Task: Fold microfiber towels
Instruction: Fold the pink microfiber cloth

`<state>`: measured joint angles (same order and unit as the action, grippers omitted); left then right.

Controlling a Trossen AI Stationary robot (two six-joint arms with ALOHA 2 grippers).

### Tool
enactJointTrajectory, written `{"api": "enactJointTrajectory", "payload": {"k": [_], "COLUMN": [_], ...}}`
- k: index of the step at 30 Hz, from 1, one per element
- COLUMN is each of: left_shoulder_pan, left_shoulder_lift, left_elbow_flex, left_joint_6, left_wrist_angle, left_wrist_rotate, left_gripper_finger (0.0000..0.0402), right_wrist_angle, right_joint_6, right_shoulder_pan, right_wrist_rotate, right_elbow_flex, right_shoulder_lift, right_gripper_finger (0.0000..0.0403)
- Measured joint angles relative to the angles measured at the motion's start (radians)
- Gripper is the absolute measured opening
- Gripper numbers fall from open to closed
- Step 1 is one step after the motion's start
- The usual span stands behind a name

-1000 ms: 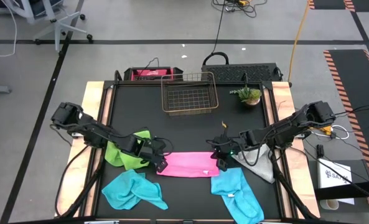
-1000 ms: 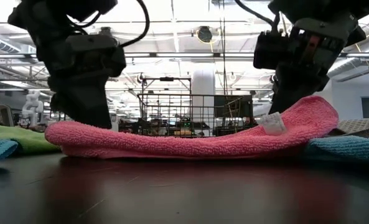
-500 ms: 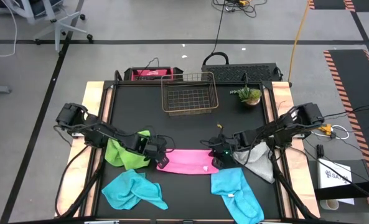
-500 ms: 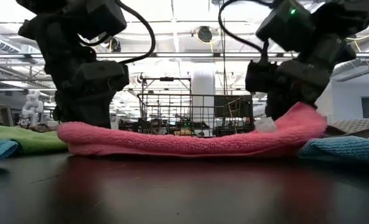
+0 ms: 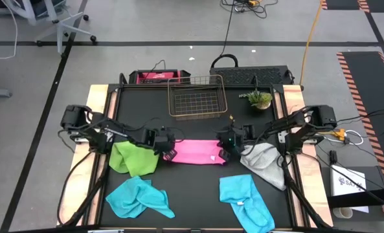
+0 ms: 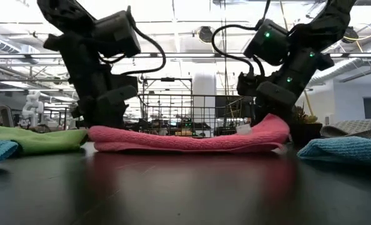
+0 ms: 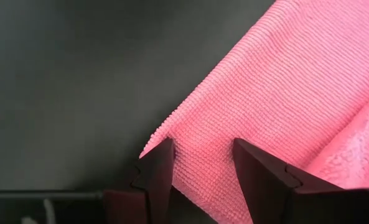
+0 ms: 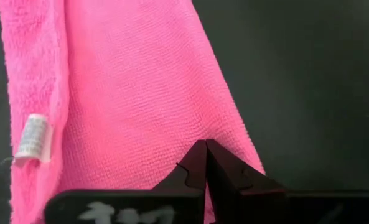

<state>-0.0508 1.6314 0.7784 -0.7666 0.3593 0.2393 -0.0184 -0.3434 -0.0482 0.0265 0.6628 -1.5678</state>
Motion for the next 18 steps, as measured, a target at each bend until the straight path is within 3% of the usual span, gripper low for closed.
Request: {"api": "enactJointTrajectory", "payload": {"k": [9,18], "left_shoulder_pan": [0.051,0.049], "left_shoulder_lift": [-0.003,-0.003], "left_elbow_flex": [-0.001,-0.002], "left_joint_6": [0.044,0.047], "left_wrist_angle": [-0.028,-0.048], "left_wrist_rotate": [-0.032,-0.040], "left_gripper_finger": [0.0172,0.0172], "right_wrist_angle": [-0.001,0.173], "right_joint_6": [0.011,-0.031], "right_shoulder_pan": [-0.027,0.035], "right_wrist_rotate": [-0.055,-0.056], "right_elbow_flex": [0.000,0.000], "right_shoulder_lift": [0.090,0.166], "right_gripper_finger": [0.0000,0.0000]}}
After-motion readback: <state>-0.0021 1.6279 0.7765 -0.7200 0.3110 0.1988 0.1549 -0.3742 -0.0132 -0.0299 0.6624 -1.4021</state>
